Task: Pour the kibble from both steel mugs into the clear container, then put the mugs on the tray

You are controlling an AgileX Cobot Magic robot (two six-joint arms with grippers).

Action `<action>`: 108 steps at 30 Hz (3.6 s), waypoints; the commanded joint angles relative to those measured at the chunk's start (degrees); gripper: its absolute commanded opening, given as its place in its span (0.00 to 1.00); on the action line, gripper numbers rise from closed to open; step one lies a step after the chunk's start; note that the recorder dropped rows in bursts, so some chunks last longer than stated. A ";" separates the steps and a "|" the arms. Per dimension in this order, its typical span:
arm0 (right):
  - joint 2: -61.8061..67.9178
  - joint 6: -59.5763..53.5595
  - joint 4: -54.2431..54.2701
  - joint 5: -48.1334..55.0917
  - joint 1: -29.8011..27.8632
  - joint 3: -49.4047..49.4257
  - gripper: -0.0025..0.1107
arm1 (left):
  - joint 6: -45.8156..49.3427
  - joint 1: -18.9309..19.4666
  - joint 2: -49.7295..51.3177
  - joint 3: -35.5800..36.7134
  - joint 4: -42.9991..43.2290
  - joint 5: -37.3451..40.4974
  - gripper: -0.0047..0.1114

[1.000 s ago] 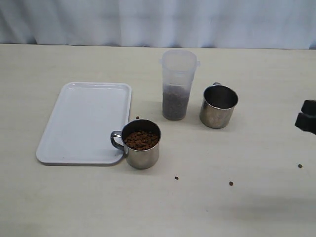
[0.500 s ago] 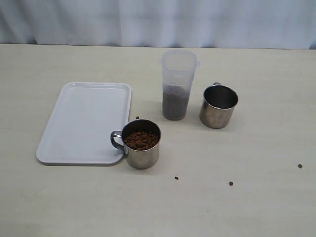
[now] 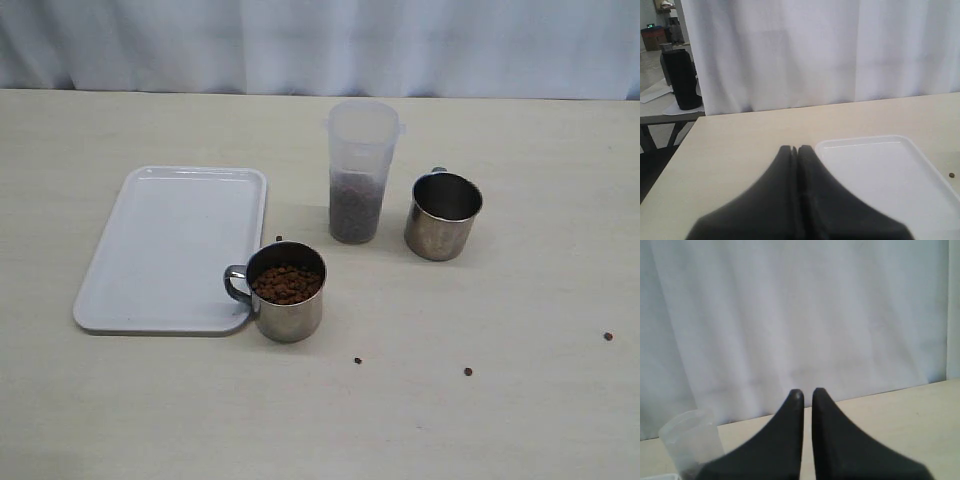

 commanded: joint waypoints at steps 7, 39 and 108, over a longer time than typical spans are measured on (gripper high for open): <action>-4.24 -66.69 66.32 14.61 -0.33 0.15 0.06 | -0.20 -0.43 -0.21 0.20 -0.16 -0.41 0.04; -4.24 -69.17 56.42 21.20 7.45 0.15 0.06 | -0.20 -0.43 -0.21 0.20 -0.16 -0.41 0.04; -4.24 -69.17 56.42 20.92 11.66 0.15 0.06 | -20.10 -3.30 9.75 0.20 -2.02 -13.22 0.04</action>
